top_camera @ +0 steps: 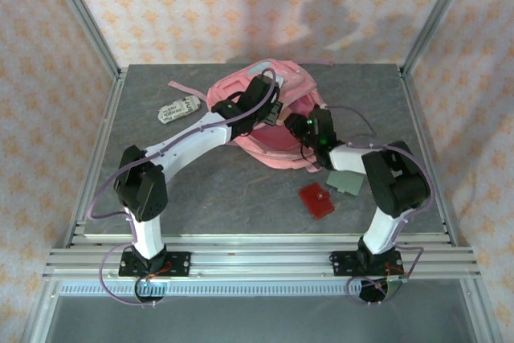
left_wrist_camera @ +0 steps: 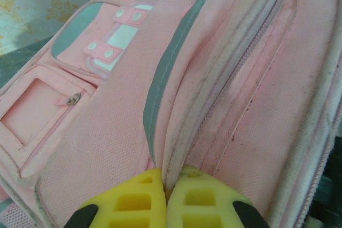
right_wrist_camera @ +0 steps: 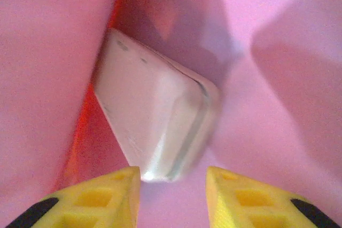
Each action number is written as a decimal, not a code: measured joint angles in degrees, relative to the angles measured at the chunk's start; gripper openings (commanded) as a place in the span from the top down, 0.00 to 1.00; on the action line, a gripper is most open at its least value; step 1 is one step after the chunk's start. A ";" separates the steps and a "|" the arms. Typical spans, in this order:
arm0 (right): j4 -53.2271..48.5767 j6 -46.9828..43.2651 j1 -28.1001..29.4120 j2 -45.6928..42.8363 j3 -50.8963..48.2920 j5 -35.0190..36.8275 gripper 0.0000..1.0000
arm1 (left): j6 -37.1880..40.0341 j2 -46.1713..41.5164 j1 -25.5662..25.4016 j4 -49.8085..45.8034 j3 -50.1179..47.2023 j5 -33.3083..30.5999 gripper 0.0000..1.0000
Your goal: Pack books, pencil case, and school supplies into a backpack
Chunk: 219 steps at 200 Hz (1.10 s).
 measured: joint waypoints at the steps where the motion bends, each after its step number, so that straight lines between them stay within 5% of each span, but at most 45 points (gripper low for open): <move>1: 0.04 0.07 0.00 -0.15 -0.28 0.11 0.64 | -0.02 0.00 0.00 0.00 0.00 0.00 1.00; 38: 1.14 1.70 0.00 0.85 -0.57 0.26 0.74 | -0.07 -0.52 0.00 0.04 -0.31 0.61 1.00; 85: 2.82 2.34 0.11 11.17 11.78 -2.54 0.81 | -0.98 -0.55 0.00 0.04 -0.31 0.85 1.00; 125: 4.13 2.36 0.11 13.16 13.99 -5.07 0.69 | -1.88 -0.55 0.00 0.33 -1.09 1.16 1.00; 182: -5.64 -0.11 0.11 -10.91 -6.95 -0.48 0.54 | -4.00 -1.55 -0.31 1.81 -3.54 0.94 0.82; 197: -9.90 -0.57 0.22 -19.52 -11.26 1.60 0.53 | -4.92 -2.93 0.02 2.80 -5.42 0.98 0.67; 219: -16.76 -1.60 1.16 -31.39 -15.61 5.09 0.49 | -5.81 -5.22 1.46 4.11 -7.78 0.96 0.59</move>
